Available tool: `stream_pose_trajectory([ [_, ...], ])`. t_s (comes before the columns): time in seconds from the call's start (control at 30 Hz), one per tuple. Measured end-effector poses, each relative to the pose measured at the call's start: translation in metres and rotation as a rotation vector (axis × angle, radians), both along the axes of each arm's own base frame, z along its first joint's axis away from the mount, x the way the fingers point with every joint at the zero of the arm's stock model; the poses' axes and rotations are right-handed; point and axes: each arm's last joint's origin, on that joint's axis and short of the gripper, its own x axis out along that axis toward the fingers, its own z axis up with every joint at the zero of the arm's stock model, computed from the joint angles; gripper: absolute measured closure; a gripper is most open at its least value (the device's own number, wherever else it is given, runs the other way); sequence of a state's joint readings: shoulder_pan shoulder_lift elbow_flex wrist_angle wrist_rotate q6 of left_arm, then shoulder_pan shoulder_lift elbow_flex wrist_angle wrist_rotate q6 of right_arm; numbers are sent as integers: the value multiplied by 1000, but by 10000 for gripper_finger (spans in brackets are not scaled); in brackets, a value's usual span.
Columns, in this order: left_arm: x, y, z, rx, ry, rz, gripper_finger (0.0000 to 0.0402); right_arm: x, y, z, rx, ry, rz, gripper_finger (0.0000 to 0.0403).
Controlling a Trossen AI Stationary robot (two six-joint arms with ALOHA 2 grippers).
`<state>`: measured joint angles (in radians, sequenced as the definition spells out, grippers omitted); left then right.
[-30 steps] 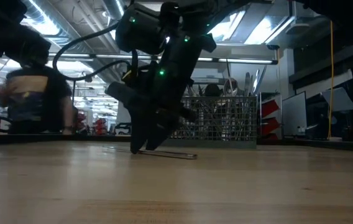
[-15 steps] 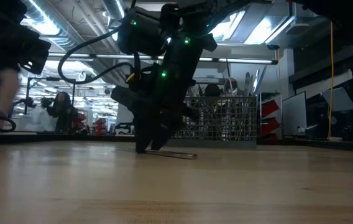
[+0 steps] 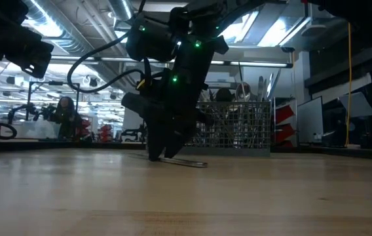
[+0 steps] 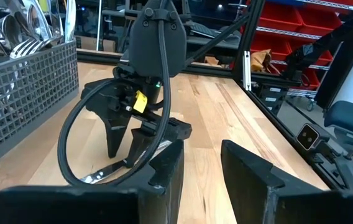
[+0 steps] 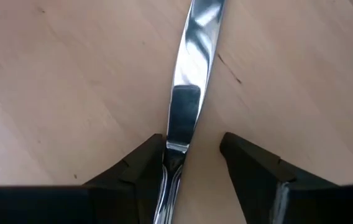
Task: Sort silverware
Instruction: Put the knife into the silverware rack
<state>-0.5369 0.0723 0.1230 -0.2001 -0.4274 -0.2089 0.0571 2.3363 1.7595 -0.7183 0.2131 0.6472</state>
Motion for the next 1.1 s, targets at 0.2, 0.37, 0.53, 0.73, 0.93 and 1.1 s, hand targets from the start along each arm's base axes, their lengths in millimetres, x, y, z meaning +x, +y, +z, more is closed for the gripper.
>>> stream_pose_trajectory([
  [0.2, 0, 0, 0, 1, 1, 0, 302, 1, 0, 13, 20, 51, -3, 226],
  [0.37, 0, 0, 0, 1, 1, 0, 302, -4, -1, 20, -5, 130, -8, 226],
  [0.53, 0, 0, 0, 1, 2, 0, 302, -10, -1, 20, -4, 196, -7, 226],
  [0.73, 0, 0, 0, 1, 2, 0, 302, -11, 0, 20, 45, 190, -69, 226],
  [0.93, 0, 0, 0, 1, 2, 0, 302, -11, 0, 20, 75, 187, -98, 226],
  [1.1, 0, 0, 0, 1, 2, 0, 302, -12, -1, 17, 100, 182, -132, 226],
])
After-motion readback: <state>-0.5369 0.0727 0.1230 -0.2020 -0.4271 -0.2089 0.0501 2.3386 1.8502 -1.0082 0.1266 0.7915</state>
